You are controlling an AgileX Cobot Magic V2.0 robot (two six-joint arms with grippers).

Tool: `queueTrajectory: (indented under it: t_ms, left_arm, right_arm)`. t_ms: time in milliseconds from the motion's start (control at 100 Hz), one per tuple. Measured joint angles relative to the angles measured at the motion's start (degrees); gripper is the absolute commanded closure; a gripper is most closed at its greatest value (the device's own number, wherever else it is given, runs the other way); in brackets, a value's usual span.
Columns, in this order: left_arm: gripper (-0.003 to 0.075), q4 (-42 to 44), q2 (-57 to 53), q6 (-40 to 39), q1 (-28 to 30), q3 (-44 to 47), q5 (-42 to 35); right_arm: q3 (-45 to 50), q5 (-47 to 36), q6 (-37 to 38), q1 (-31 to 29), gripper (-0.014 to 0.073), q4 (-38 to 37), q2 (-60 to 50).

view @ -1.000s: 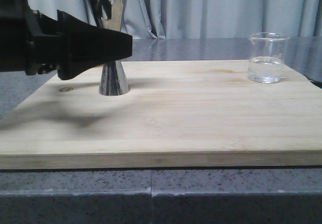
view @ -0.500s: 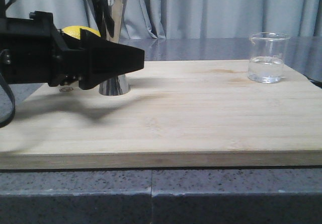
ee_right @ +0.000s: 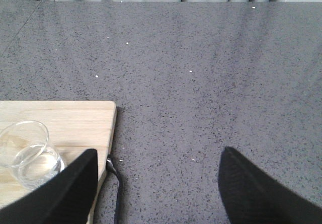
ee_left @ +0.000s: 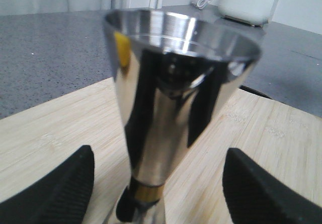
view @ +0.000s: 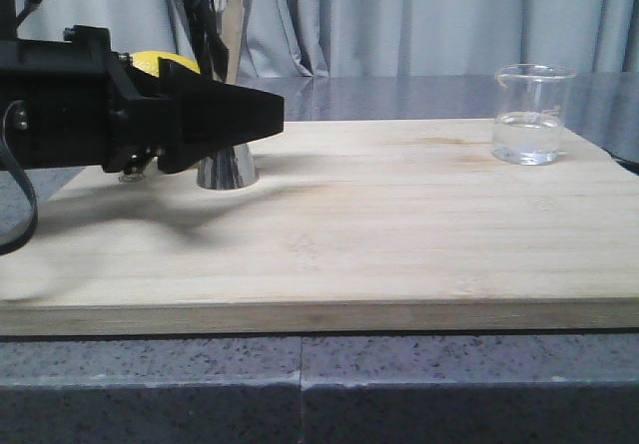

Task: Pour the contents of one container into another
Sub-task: 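Close the left gripper around the jigger's middle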

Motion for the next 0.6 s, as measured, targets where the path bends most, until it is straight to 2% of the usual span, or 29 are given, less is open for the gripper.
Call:
queueTrajectory:
  t_ms: [600]
  left_arm:
    - [0.0494, -0.25, 0.0, -0.04, 0.0, 0.0, 0.83]
  right_arm:
    - [0.0, -0.08, 0.0, 0.0, 0.0155, -0.02, 0.0]
